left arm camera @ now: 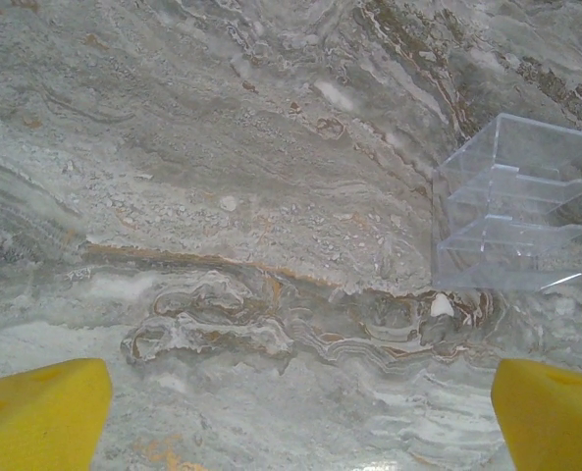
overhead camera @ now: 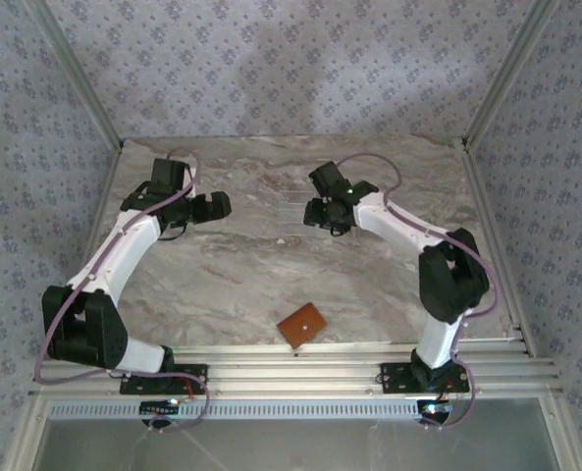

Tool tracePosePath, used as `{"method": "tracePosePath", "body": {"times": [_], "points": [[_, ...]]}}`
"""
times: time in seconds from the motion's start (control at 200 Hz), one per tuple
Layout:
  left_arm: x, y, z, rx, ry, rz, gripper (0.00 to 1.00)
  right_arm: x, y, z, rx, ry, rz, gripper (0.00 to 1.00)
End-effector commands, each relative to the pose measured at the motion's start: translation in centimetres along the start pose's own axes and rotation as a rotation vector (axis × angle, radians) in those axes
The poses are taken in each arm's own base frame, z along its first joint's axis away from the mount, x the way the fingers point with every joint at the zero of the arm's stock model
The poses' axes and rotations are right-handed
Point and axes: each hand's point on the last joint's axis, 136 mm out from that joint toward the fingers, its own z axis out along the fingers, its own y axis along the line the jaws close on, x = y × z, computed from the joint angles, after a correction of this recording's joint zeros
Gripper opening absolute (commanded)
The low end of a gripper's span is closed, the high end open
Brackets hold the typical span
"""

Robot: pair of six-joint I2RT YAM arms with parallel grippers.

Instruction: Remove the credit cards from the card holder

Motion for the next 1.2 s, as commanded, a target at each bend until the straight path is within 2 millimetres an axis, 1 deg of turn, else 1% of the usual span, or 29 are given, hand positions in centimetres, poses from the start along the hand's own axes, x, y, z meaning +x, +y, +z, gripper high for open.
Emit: {"method": "tracePosePath", "body": {"times": [0.0,0.04,0.115,0.255,0.295,0.375,0.405,0.41,0.425,0.47,0.56,0.665,0.76,0.909,1.039,1.094,1.124,1.199], "points": [[0.3,-0.5,-1.8,0.010,0.043,0.000,0.99,4.4,-0.2,-1.3,0.014,0.129,0.191,0.65],[0.3,-0.7,-2.2,0.013,0.050,0.009,1.00,5.5,0.0,-1.6,0.019,0.151,0.262,0.67],[0.3,-0.7,-3.1,0.000,0.058,0.036,0.99,8.1,-0.1,-2.0,0.072,0.196,0.402,0.70],[0.4,0.0,-4.6,-0.045,0.043,0.090,1.00,12.7,-0.3,-2.8,0.179,0.300,0.570,0.76],[0.4,0.3,-4.8,-0.059,0.035,0.107,0.99,13.9,-0.5,-2.9,0.202,0.335,0.601,0.79],[0.7,1.1,-4.6,-0.084,0.027,0.119,1.00,16.3,-1.3,-3.0,0.245,0.388,0.680,0.86],[0.8,1.3,-4.5,-0.087,0.020,0.119,0.99,16.9,-1.1,-3.1,0.240,0.403,0.707,0.88],[0.9,1.4,-4.4,-0.089,0.021,0.119,0.99,17.5,-1.5,-2.9,0.255,0.411,0.711,0.88],[1.0,1.5,-4.3,-0.090,0.020,0.117,0.99,18.1,-1.9,-2.8,0.269,0.422,0.724,0.89],[1.4,1.7,-3.9,-0.090,0.025,0.111,0.99,19.4,-2.1,-2.8,0.281,0.452,0.752,0.92],[2.1,1.9,-3.5,-0.079,0.053,0.106,0.99,21.4,-2.3,-2.9,0.311,0.497,0.787,0.97],[2.4,2.0,-3.5,-0.085,0.053,0.116,0.99,23.4,-2.6,-2.4,0.326,0.539,0.837,0.98],[2.2,2.0,-3.7,-0.082,0.045,0.118,0.99,24.8,-2.6,-1.9,0.331,0.563,0.869,0.99],[2.1,1.8,-3.8,-0.065,0.042,0.113,0.99,25.8,-2.1,-0.6,0.307,0.576,0.906,0.99],[2.0,1.8,-3.7,-0.060,0.042,0.110,1.00,25.8,-1.8,0.4,0.292,0.571,0.917,0.96],[2.0,1.9,-3.7,-0.063,0.041,0.108,0.99,25.9,-2.0,0.6,0.304,0.568,0.925,0.94],[2.0,1.9,-3.8,-0.062,0.040,0.108,0.99,25.7,-1.5,0.9,0.281,0.561,0.928,0.93],[2.0,1.9,-3.7,-0.060,0.041,0.106,0.99,25.6,-1.7,1.2,0.285,0.553,0.935,0.90]]}}
